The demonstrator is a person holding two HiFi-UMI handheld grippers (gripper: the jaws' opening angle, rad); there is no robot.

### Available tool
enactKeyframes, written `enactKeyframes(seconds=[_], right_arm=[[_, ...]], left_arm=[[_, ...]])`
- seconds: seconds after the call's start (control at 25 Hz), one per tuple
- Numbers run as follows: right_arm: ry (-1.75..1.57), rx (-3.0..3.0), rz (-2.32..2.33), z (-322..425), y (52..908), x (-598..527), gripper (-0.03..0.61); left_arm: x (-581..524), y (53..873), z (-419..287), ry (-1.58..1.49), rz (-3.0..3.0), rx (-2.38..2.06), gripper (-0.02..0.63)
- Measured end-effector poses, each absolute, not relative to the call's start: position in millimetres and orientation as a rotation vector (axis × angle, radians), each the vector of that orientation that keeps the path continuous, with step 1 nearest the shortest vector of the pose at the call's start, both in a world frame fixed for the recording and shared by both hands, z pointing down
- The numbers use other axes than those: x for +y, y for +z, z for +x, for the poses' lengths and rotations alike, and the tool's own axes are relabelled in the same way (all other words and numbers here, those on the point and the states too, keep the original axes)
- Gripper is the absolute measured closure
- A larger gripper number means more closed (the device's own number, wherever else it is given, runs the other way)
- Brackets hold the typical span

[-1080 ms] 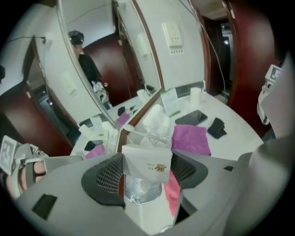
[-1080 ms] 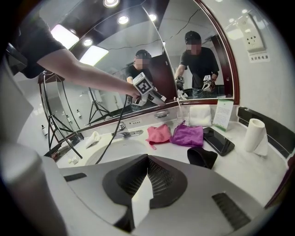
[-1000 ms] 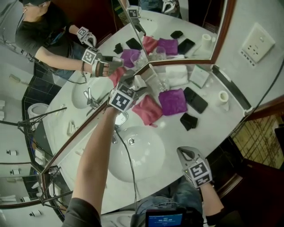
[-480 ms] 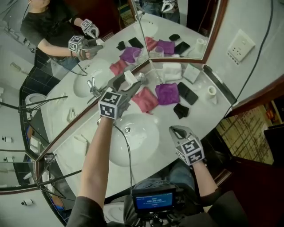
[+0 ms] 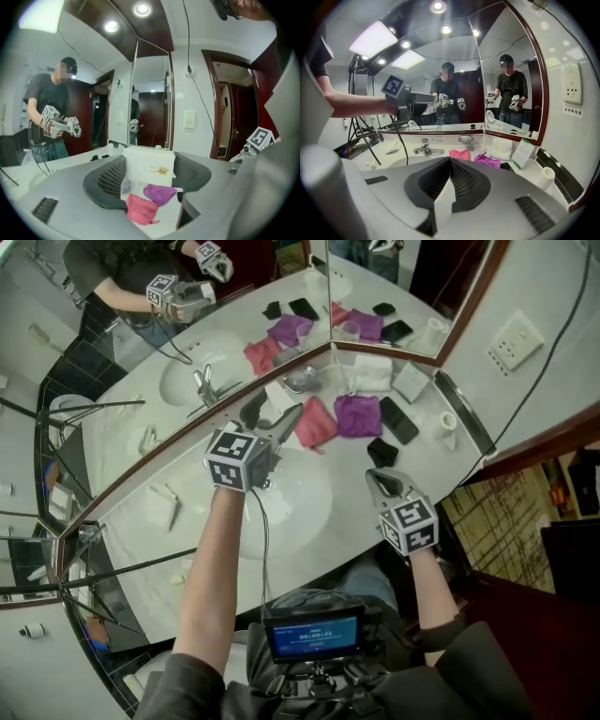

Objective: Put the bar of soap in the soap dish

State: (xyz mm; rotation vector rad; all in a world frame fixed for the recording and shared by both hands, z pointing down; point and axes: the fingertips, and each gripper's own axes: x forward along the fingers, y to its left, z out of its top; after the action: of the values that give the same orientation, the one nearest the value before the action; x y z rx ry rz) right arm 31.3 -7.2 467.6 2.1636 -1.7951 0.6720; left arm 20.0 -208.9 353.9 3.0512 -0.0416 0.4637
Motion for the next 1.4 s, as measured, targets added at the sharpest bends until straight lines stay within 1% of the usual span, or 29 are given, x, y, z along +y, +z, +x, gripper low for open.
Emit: enactKeyframes(seconds=[0.12,0.28,0.68,0.84,1.12,1.4], right_arm=[[0.669,-1.785,2.174,35,466,-5,0.561],[0.683,-1.771,2.192,43,469,1,0.561],[0.678,-1.745,2.265,76,479,1,0.561],[0.669,-1.709,2.283,94,493,5,0.561],[0.735,-1.694,2.284,104,517,7,0.561],[0.776,-1.692,2.291,108,524,13,0.561]], left_arm=[[-198,374,13,0.488,2.917,-0.063,0.296],[-173,422,12,0.526,2.667,-0.062,0.296],[-101,522,36,0.587,2.145,0.020,0.296],[-80,562,49,0.648,2.016,0.021,0.296],[-67,621,66,0.691,1.821,-0.033,0.296],[-69,654,66,0.677,1.688,-0.109,0.295]])
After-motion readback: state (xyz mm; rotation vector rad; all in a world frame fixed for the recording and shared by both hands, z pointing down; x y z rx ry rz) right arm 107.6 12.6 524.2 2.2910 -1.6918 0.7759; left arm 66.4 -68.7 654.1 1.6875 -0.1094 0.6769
